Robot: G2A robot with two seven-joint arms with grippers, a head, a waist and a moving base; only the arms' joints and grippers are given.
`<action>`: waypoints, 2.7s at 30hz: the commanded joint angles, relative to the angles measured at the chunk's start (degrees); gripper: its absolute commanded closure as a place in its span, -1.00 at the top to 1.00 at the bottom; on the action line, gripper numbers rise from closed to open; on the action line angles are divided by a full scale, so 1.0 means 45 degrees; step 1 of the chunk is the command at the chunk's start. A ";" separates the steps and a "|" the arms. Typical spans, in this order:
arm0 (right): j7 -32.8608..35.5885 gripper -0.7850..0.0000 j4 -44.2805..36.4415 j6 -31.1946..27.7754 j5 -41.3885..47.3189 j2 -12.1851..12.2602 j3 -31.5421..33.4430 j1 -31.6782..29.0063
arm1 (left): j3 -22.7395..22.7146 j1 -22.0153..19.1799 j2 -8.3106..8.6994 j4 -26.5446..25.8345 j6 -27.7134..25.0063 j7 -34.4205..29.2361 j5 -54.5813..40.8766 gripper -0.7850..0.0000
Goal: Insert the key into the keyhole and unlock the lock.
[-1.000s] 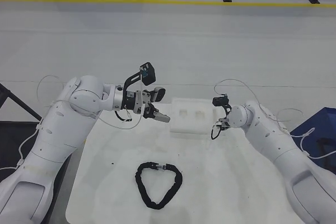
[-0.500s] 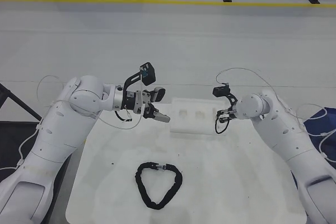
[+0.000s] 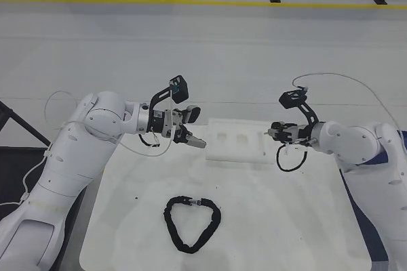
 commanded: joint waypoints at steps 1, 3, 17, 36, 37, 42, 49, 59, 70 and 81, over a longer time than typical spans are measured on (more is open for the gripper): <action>-0.0227 -1.00 -0.0503 -0.0101 0.0284 0.0073 0.0489 -0.0477 | 0.0000 0.0000 0.0000 0.0000 -0.0001 0.0000 0.0002 1.00; -0.0475 -1.00 -0.0800 -0.0160 0.0481 0.0129 0.0859 -0.0829 | 0.0000 0.0000 0.0000 0.0000 -0.0001 0.0000 0.0002 1.00; -0.1227 -1.00 -0.1257 -0.0374 0.1032 0.0215 0.1502 -0.1482 | 0.0000 0.0000 0.0000 0.0000 -0.0001 0.0000 0.0002 1.00; -0.1227 -1.00 -0.1257 -0.0374 0.1032 0.0215 0.1502 -0.1482 | 0.0166 0.1049 0.0181 -0.0219 -0.0742 0.0740 0.1840 1.00; -0.1227 -1.00 -0.1257 -0.0374 0.1032 0.0215 0.1502 -0.1482 | 0.0331 0.1205 0.0237 -0.0304 -0.0895 0.0893 0.2254 1.00; -0.1227 -1.00 -0.1257 -0.0374 0.1032 0.0215 0.1502 -0.1482 | 0.0582 0.2090 0.0405 -0.0047 -0.1603 0.1831 0.3545 1.00; -0.1227 -1.00 -0.1257 -0.0374 0.1032 0.0215 0.1502 -0.1482 | 0.0985 0.3118 0.0359 0.0029 -0.2734 0.3403 0.5487 1.00; -0.1227 -1.00 -0.1257 -0.0374 0.1032 0.0215 0.1502 -0.1482 | 0.1629 0.3296 0.0305 0.0905 -0.2734 0.5314 0.8603 1.00; -0.1227 -1.00 -0.1257 -0.0374 0.1032 0.0215 0.1502 -0.1482 | 0.2455 0.3129 0.0005 0.1743 -0.2734 0.6932 1.0819 1.00; -0.1227 -1.00 -0.1257 -0.0374 0.1032 0.0215 0.1502 -0.1482 | 0.2455 0.3129 0.0005 0.1743 -0.2734 0.6932 1.0819 1.00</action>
